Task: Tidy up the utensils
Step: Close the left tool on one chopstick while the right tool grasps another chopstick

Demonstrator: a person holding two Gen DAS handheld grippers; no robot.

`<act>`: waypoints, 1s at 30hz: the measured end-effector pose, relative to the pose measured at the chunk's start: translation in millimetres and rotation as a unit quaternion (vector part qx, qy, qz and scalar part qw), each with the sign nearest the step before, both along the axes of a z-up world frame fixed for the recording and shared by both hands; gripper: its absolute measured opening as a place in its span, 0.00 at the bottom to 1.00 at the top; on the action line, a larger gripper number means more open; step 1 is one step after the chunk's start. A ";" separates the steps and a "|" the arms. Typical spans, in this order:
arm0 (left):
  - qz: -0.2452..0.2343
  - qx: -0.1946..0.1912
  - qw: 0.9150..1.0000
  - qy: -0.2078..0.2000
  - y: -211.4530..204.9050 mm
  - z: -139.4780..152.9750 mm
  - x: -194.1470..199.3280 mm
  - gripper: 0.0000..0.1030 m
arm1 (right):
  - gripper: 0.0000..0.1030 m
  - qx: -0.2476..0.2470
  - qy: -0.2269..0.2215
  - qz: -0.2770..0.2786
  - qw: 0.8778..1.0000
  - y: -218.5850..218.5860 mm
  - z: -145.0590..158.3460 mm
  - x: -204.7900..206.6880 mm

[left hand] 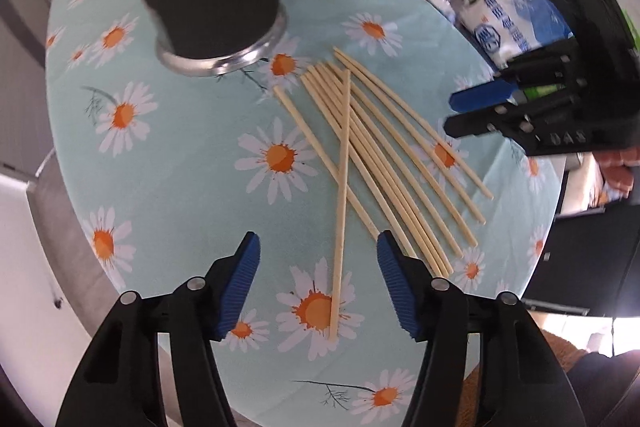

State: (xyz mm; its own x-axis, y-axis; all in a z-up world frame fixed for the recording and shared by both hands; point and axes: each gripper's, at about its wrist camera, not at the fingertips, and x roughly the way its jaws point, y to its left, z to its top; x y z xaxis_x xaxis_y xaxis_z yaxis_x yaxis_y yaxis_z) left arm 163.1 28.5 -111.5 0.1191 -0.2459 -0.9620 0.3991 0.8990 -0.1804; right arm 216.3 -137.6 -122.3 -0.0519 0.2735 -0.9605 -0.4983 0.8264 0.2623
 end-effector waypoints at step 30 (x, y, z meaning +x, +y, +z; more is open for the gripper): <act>-0.042 0.112 0.993 0.000 -54.2 -29.4 1.9 0.06 | 0.06 -0.131 0.013 -0.004 0.991 70.1 -23.9 10.9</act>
